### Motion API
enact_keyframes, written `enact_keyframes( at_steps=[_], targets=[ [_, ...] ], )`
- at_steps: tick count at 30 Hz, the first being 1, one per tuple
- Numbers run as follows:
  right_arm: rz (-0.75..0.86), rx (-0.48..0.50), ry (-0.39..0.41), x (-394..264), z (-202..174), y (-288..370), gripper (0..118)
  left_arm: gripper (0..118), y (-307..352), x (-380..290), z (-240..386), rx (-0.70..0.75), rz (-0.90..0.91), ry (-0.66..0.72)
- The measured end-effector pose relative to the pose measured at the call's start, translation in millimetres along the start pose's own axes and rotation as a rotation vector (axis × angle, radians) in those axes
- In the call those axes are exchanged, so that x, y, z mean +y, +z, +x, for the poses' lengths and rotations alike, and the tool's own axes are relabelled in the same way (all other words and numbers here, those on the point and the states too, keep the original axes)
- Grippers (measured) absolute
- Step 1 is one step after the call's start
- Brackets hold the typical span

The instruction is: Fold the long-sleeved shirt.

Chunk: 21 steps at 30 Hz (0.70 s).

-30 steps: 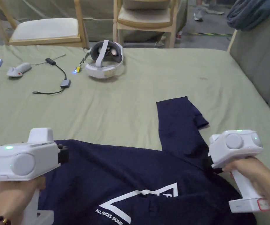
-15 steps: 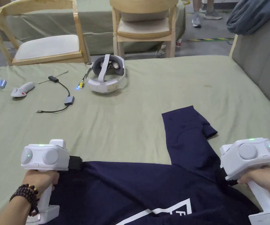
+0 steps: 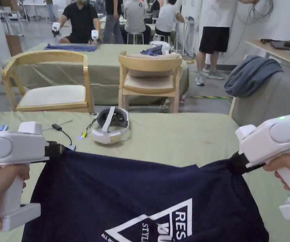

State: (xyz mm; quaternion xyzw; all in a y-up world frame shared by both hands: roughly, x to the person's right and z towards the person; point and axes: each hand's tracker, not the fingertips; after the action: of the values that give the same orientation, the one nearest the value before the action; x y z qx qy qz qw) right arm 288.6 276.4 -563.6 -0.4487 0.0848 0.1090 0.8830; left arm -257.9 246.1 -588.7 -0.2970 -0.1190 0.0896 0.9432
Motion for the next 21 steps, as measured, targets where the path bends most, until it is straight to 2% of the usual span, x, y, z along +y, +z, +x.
enact_keyframes(
  at_steps=[3,6,11,14,16,17,18,20,21],
  targets=[
    [0.132,-0.007,-0.021,69.5,22.5,68.7,4,9,29.5,76.4,7.7,-0.018,0.110,0.014],
    [0.261,-0.078,0.013,148.6,41.3,140.6,4,9,64.0,163.6,28.4,0.021,0.232,-0.066],
    [0.477,-0.219,-0.032,256.7,48.2,238.4,4,9,96.6,293.4,64.0,0.088,0.409,-0.100],
    [0.610,-0.291,-0.051,285.1,41.1,273.7,4,9,114.0,337.0,80.5,0.152,0.507,-0.080],
    [0.663,-0.318,-0.173,301.1,36.5,294.4,4,9,129.3,355.5,92.0,0.135,0.583,-0.077],
    [0.687,-0.341,-0.175,305.6,34.7,300.3,4,9,134.1,363.3,94.6,0.144,0.595,-0.074],
    [0.706,-0.364,-0.132,308.3,32.0,302.6,4,9,137.3,369.2,96.8,0.155,0.596,-0.080],
    [0.742,-0.424,-0.098,312.4,24.3,310.0,4,9,143.0,378.9,98.1,0.178,0.604,-0.072],
    [0.743,-0.419,-0.101,336.7,41.2,302.6,4,9,145.1,382.5,99.1,0.178,0.602,-0.067]
  ],
)
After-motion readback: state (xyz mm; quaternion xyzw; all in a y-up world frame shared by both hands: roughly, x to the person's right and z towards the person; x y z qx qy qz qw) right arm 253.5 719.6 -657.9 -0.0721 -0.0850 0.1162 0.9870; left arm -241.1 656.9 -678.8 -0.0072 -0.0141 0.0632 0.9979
